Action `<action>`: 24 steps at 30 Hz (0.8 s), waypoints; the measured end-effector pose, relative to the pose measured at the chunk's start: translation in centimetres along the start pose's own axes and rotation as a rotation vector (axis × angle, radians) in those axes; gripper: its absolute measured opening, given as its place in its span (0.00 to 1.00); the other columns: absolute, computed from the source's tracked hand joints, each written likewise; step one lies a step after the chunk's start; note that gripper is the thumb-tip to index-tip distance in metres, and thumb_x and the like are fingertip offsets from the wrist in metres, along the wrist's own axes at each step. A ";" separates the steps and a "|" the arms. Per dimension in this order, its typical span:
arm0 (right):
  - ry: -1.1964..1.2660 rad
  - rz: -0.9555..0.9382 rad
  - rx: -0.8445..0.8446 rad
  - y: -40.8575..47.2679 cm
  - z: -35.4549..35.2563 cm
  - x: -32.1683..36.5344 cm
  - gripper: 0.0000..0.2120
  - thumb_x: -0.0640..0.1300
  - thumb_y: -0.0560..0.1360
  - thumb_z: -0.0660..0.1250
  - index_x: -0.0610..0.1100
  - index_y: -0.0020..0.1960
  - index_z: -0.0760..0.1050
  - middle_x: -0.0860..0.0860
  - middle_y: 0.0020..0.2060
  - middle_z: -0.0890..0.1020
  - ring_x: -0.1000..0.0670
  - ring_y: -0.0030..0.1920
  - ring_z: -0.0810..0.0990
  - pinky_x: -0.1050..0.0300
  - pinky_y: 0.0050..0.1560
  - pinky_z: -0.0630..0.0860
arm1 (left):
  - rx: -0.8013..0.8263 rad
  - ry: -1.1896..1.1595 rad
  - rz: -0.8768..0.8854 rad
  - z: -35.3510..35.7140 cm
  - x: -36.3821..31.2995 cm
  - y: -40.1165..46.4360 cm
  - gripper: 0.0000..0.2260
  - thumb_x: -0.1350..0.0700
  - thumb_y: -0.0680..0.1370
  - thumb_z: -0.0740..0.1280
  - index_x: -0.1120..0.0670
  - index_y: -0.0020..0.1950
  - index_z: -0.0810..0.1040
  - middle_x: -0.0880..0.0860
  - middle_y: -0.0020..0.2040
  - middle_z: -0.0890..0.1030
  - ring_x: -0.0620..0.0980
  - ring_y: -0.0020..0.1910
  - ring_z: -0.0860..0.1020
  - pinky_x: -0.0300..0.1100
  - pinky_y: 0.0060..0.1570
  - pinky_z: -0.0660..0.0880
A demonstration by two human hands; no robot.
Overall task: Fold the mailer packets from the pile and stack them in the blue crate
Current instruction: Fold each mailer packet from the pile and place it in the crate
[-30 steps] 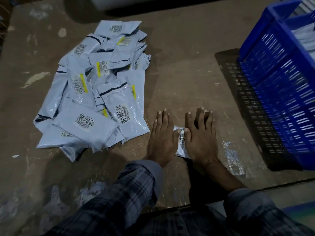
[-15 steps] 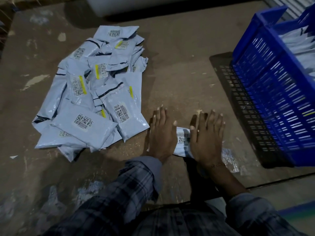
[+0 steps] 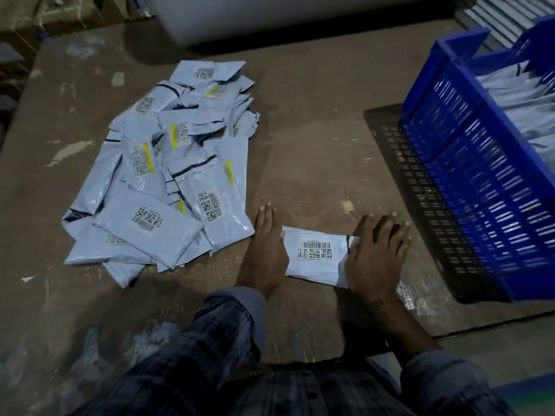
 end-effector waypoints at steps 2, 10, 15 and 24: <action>0.094 -0.034 -0.032 0.1 -0.6 1.2 0.29 0.50 0.82 0.58 0.39 0.79 0.60 0.34 0.79 0.59 0.29 0.79 0.53 0.32 0.79 0.52 | -0.065 -0.050 -0.038 -0.7 -0.5 -0.2 0.25 0.61 0.88 0.53 0.58 0.86 0.56 0.53 0.87 0.55 0.48 0.86 0.48 0.51 0.83 0.58; 0.150 -0.267 0.036 -1.1 1.1 3.1 0.29 0.52 0.83 0.50 0.48 0.83 0.58 0.38 0.82 0.54 0.34 0.83 0.47 0.34 0.80 0.50 | -0.036 -0.074 0.112 0.7 -1.6 -0.3 0.31 0.69 0.81 0.56 0.57 0.85 0.58 0.52 0.86 0.58 0.48 0.85 0.53 0.50 0.81 0.61; 0.105 -0.266 0.080 -1.0 0.8 0.5 0.29 0.57 0.85 0.48 0.48 0.83 0.59 0.38 0.83 0.52 0.34 0.83 0.46 0.36 0.81 0.48 | -0.072 -0.195 -0.026 0.1 1.0 -0.2 0.40 0.73 0.74 0.53 0.51 0.85 0.62 0.45 0.84 0.60 0.43 0.83 0.58 0.44 0.82 0.58; 0.230 -0.559 0.269 0.3 -1.0 0.3 0.44 0.74 0.77 0.53 0.40 0.77 0.67 0.43 0.79 0.66 0.41 0.80 0.61 0.44 0.78 0.58 | 0.000 -0.191 -0.033 1.2 4.9 -0.5 0.24 0.57 0.85 0.59 0.61 0.81 0.68 0.45 0.80 0.70 0.49 0.81 0.64 0.39 0.81 0.57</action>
Point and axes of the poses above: each hand's wrist, its own y-axis towards the middle knuckle, its own z-axis out of the palm, x = y × z, the point moved 3 cm from there along y, towards the middle knuckle
